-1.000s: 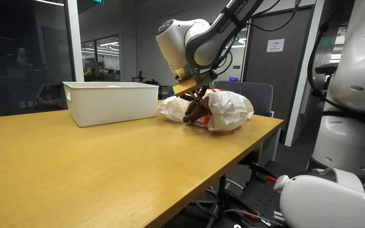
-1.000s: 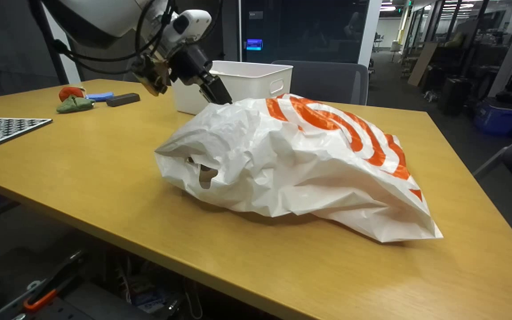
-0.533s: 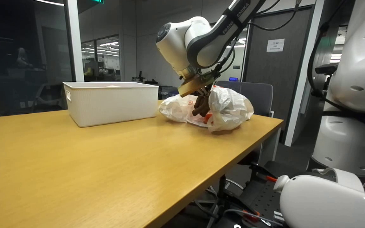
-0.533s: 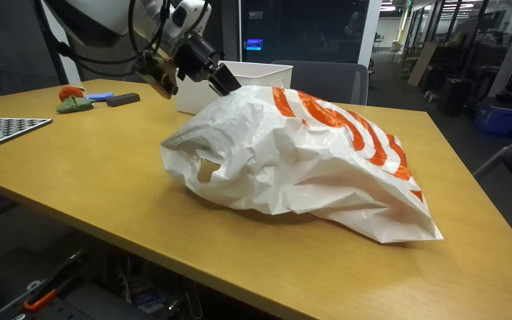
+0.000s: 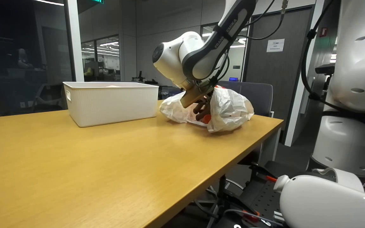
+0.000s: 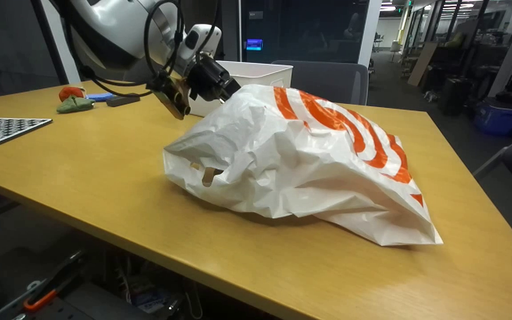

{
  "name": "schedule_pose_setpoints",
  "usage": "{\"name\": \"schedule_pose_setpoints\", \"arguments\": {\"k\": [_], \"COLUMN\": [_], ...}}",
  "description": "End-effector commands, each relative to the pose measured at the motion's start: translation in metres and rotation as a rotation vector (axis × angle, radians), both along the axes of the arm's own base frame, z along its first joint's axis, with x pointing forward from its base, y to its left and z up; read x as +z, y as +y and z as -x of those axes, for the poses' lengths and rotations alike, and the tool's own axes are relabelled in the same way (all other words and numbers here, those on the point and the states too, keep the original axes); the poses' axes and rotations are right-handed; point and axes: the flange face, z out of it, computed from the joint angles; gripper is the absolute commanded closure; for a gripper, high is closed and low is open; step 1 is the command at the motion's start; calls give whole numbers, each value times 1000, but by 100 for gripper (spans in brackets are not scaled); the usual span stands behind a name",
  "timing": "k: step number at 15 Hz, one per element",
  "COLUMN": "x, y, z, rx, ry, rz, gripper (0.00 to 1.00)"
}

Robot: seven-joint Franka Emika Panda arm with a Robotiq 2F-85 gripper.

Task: Put the two shirts in the white basket and then put the yellow container and toy moose in the plastic bag

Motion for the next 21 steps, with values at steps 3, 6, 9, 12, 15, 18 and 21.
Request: {"name": "schedule_pose_setpoints", "arguments": {"k": [3,6,9,12,15,18,21], "x": [8,17,34,52,52,44,28], "y": [7,31,57,76,91,102,108], "z": [-10,-11,-13,-19,-35,-51,-63], "rx": [7,73,140,232,256,286,338], "ry": [-13,-41,-95,-179,-273,-360,-380], "rz": [4,-189,-346,-468,-621,-771,-821], "gripper": [33,11,0,0,0,0,0]}}
